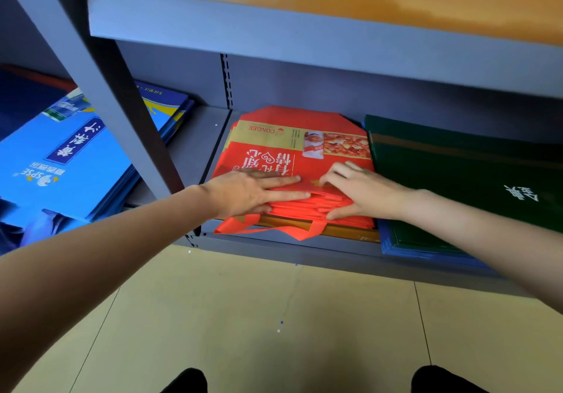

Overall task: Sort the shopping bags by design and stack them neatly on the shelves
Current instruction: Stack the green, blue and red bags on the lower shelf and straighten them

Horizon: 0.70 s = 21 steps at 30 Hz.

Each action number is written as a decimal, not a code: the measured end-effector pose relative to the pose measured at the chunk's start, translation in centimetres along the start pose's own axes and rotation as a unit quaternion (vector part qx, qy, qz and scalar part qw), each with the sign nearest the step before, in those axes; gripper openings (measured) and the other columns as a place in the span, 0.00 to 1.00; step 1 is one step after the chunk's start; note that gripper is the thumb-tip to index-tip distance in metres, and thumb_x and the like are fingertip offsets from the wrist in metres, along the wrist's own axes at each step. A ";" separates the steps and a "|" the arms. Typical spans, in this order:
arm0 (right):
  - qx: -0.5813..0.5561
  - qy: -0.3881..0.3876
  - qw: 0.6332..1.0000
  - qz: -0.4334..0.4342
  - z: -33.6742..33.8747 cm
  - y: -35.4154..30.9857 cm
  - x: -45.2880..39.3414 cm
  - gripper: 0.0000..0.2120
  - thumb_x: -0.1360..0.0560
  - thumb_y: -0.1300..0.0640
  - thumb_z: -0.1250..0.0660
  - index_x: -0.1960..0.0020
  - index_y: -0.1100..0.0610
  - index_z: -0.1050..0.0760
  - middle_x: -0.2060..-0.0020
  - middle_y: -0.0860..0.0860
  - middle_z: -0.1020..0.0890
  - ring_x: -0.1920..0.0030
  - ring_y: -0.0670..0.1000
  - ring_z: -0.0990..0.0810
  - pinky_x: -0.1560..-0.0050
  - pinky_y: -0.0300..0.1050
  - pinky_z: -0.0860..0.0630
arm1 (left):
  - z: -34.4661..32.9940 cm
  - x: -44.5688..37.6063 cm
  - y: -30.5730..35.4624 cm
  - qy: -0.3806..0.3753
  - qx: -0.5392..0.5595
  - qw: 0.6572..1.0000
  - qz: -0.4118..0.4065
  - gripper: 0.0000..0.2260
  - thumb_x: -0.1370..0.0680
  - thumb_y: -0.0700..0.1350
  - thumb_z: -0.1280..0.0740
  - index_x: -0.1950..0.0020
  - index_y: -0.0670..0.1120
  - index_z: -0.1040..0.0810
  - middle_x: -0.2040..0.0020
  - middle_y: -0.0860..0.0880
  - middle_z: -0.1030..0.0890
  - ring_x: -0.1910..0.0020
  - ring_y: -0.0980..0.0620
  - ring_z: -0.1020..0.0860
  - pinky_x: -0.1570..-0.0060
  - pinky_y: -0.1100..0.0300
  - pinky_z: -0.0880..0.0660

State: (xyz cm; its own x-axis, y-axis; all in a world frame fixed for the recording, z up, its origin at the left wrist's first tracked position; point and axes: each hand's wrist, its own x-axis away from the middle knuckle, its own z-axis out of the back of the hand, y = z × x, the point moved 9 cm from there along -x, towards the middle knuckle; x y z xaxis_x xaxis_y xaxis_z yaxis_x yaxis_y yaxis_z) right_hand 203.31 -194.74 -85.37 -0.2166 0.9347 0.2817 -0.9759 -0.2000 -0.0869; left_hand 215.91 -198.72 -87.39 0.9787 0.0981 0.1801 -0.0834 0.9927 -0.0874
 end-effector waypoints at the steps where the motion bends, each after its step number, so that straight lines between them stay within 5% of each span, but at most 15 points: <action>1: -0.033 -0.007 0.999 -0.018 -0.1 0.4 0.0 0.32 0.30 0.37 0.34 0.32 0.52 0.37 0.38 0.48 0.35 0.37 0.49 0.36 0.37 0.49 0.32 | 0.1 -0.1 0.0 0.001 -0.001 1.000 0.004 0.33 0.17 0.54 0.50 0.37 0.68 0.80 0.26 0.59 0.66 0.25 0.49 0.43 0.33 0.50 0.32; 4: -0.063 -0.003 0.996 -0.061 -1.2 0.5 -0.1 0.38 0.32 0.35 0.32 0.29 0.51 0.40 0.35 0.50 0.38 0.35 0.51 0.39 0.35 0.51 0.37 | -0.5 -0.4 -0.5 -0.018 0.027 0.999 0.043 0.35 0.19 0.58 0.48 0.37 0.67 0.79 0.28 0.58 0.69 0.26 0.47 0.40 0.31 0.49 0.36; 11: 0.046 -0.001 0.995 -0.085 -1.9 -0.3 -1.2 0.47 0.34 0.37 0.28 0.24 0.48 0.49 0.26 0.52 0.48 0.27 0.56 0.50 0.30 0.59 0.49 | -1.0 -1.1 -2.6 -0.105 0.081 0.978 0.159 0.45 0.26 0.59 0.32 0.26 0.62 0.66 0.22 0.51 0.55 0.24 0.44 0.50 0.28 0.42 0.48; 17: 0.020 0.046 0.994 -0.095 3.6 1.1 -1.0 0.38 0.36 0.39 0.26 0.30 0.47 0.34 0.30 0.48 0.38 0.30 0.54 0.42 0.30 0.57 0.49 | 2.2 -1.3 -4.4 -0.036 0.136 0.974 0.180 0.38 0.26 0.52 0.30 0.23 0.55 0.48 0.33 0.46 0.28 0.38 0.45 0.27 0.42 0.53 0.29; 21: 0.008 0.077 0.992 -0.100 6.3 2.0 -1.3 0.32 0.36 0.40 0.26 0.35 0.48 0.28 0.34 0.47 0.32 0.33 0.54 0.37 0.31 0.54 0.48 | 4.4 -1.1 -6.0 0.006 0.181 0.961 0.207 0.31 0.27 0.50 0.29 0.26 0.51 0.38 0.38 0.46 0.23 0.41 0.45 0.24 0.43 0.57 0.28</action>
State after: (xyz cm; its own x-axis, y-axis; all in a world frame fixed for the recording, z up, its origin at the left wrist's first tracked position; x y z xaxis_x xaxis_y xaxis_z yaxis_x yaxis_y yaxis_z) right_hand 201.46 -198.25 -79.90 -0.0130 0.9898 0.1419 -0.9996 -0.0091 -0.0275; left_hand 214.55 -204.49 -82.75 0.8493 0.4919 0.1918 -0.5244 0.8281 0.1982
